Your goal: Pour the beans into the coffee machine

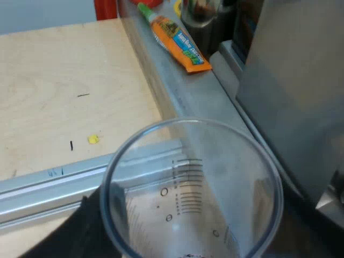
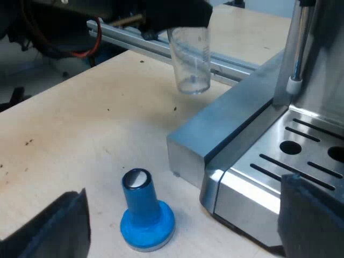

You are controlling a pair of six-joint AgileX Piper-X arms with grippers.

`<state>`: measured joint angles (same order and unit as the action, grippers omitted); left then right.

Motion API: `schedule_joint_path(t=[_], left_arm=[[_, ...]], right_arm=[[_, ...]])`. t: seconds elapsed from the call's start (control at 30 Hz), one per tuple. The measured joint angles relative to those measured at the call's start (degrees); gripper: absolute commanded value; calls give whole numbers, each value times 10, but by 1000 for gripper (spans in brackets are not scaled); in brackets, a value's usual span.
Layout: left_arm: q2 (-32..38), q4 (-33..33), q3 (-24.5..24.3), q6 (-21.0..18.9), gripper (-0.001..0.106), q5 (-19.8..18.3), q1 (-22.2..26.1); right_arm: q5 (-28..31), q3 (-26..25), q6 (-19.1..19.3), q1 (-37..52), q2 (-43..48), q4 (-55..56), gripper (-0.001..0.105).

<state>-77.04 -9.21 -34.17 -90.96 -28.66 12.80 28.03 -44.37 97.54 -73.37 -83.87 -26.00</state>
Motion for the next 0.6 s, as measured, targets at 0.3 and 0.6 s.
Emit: schedule_joint_path(t=[0.3, 0.6], left_arm=[[-49, -16, 0, 40, 0, 0, 0], [-56, -125, 62, 73, 0, -1, 0]], right_arm=[[-6, 0, -32, 40, 0, 0, 73], [-16, 0, -33, 48, 0, 0, 73]])
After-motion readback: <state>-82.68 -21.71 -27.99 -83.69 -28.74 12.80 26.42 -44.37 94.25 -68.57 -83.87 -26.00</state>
